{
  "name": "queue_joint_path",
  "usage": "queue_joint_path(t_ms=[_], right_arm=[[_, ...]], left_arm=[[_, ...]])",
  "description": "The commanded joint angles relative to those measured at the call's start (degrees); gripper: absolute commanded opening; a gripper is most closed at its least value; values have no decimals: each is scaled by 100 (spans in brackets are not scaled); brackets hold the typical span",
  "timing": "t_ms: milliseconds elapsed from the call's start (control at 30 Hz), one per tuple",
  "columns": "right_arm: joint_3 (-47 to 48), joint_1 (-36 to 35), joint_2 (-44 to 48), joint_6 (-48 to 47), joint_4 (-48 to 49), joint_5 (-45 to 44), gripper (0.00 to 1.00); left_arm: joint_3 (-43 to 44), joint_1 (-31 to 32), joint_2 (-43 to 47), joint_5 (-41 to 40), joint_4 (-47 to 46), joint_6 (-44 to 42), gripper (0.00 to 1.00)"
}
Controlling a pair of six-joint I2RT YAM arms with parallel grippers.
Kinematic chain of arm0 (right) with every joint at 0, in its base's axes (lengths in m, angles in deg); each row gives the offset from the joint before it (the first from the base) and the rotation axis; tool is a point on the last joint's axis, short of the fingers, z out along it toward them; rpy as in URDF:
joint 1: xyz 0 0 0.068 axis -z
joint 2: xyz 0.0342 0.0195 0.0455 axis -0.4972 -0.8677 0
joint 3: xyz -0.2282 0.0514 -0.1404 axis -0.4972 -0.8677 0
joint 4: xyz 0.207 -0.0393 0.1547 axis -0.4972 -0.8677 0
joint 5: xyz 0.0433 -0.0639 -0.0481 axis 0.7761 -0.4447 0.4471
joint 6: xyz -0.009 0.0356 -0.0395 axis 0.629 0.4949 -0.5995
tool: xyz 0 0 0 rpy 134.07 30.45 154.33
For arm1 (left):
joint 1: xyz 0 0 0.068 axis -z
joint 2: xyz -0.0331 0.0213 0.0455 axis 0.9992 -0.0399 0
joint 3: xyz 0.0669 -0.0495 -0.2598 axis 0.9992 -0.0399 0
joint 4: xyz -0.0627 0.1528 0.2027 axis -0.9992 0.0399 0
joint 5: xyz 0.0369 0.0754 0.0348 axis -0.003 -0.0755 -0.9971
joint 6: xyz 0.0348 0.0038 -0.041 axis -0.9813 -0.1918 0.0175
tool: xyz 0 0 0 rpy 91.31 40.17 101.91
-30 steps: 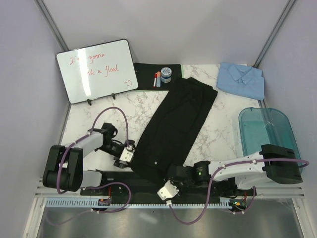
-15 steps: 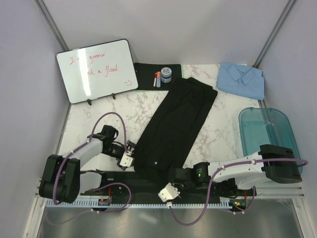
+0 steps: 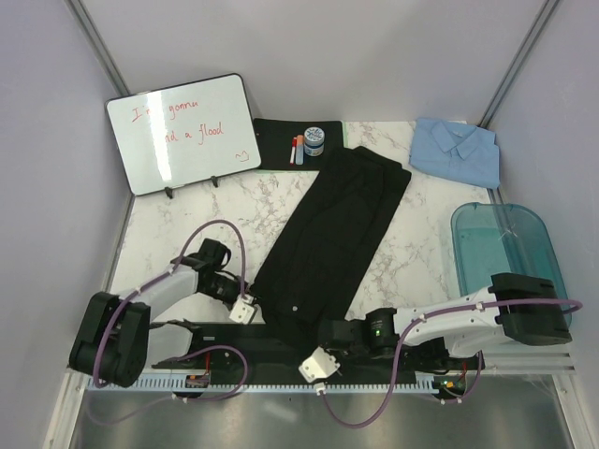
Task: Fold and stack the long sleeve shirts
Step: Fold the shirt
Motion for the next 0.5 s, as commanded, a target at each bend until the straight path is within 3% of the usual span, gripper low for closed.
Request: queue_joint_path(t_ms=[0,167,467], right_arm=[[-21,-168,41,-180,1008,-788,0],[76,130,716,-223,762,-963,0],[-126,780,1579,-496,243,-1130,0]], left_arm=[[-66,128,779,303,55,-838,2],[697,155,896,514,108,279,2],[1656,260,-1,559,82,104,2]])
